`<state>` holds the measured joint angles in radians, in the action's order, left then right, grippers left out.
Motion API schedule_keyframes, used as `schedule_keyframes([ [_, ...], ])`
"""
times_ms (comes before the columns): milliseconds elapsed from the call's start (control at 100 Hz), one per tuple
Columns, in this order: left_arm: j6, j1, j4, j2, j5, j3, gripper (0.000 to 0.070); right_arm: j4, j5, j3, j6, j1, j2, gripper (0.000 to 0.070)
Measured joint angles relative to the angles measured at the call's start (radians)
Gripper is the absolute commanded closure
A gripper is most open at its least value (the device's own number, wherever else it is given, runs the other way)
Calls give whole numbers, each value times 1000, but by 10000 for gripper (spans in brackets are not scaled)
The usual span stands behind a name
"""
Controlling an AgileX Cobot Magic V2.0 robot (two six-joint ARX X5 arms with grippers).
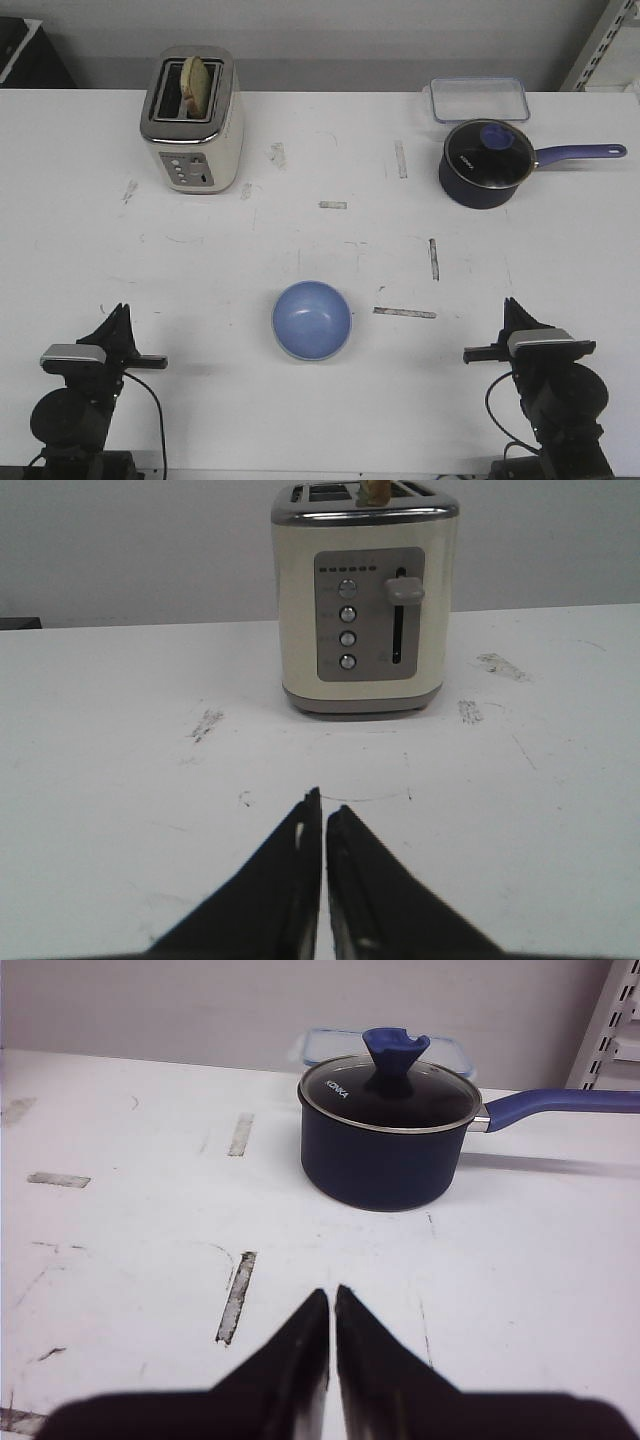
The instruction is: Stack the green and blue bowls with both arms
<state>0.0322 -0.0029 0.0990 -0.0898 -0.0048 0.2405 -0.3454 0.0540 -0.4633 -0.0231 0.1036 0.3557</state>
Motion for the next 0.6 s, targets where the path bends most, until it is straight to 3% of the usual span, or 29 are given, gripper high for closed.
schedule_keyframes([
  [210, -16, -3, -164, 83, -1, -204, 699, 0, 0, 0, 0, 0, 0, 700],
  [600, -20, -4, -159, 85, 0, -206, 699, 6, 0, 0, 0, 0, 0, 700],
])
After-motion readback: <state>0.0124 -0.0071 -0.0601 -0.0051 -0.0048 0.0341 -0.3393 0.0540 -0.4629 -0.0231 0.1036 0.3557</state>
